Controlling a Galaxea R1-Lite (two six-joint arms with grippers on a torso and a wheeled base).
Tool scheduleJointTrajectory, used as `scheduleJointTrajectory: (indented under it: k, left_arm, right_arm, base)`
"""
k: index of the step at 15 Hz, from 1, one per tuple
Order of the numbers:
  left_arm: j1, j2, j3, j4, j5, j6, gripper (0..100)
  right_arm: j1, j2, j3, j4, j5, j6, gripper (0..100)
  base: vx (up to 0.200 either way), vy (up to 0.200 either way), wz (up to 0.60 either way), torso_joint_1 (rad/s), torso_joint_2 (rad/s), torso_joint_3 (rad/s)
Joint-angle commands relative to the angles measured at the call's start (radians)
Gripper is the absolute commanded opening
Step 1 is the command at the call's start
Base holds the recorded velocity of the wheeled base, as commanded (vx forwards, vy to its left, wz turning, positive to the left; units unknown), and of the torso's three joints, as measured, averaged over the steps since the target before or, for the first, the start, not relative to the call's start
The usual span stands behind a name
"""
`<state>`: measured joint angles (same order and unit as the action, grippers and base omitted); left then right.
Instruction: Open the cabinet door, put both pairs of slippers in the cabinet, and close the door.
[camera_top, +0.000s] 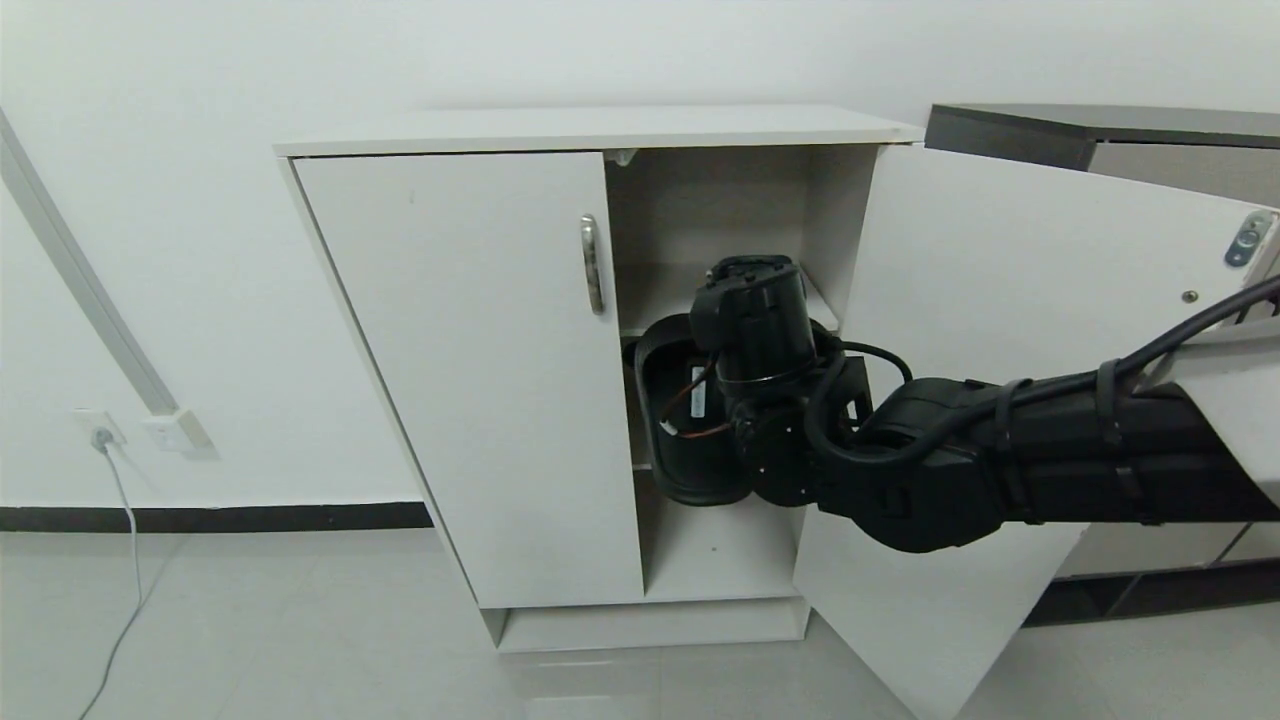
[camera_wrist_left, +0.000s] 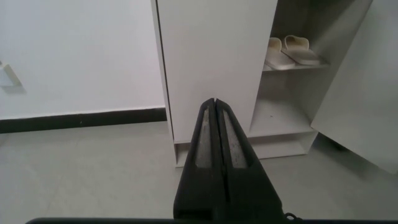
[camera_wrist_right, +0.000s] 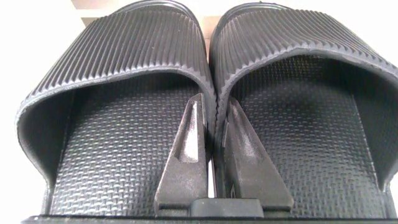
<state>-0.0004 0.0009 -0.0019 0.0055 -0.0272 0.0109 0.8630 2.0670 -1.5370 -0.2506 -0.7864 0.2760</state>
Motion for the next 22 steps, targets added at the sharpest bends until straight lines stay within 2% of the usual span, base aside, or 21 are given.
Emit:
scheduleJointTrajectory:
  k: [1, 13, 16, 19, 22]
  left_arm:
    - [0.0, 0.001, 0.0, 0.001, 0.0, 0.0, 0]
    - [0.0, 0.001, 0.0, 0.001, 0.001, -0.002, 0]
    - [0.0, 0.001, 0.0, 0.001, 0.001, -0.002, 0]
    - [-0.001, 0.001, 0.0, 0.001, 0.001, -0.002, 0]
    - [0.0, 0.001, 0.0, 0.001, 0.001, -0.002, 0]
  right_arm:
    - [-0.002, -0.005, 0.0, 0.001, -0.001, 0.0, 0]
    - [-0.016, -0.005, 0.005, 0.004, -0.001, 0.0, 0]
    - [-0.042, 0.002, -0.017, 0.022, 0.019, -0.006, 0]
    - [-0.084, 0.027, -0.127, 0.143, 0.05, -0.008, 0]
    - [-0.102, 0.079, -0.212, 0.185, 0.053, -0.003, 0]
  base:
    - [0.2, 0.0, 0.0, 0.002, 0.0, 0.002]
    - [0.2, 0.0, 0.0, 0.003, 0.0, 0.001]
    - [0.0, 0.0, 0.0, 0.0, 0.0, 0.0]
    - [0.0, 0.0, 0.0, 0.0, 0.0, 0.0]
    - [0.0, 0.0, 0.0, 0.0, 0.0, 0.0]
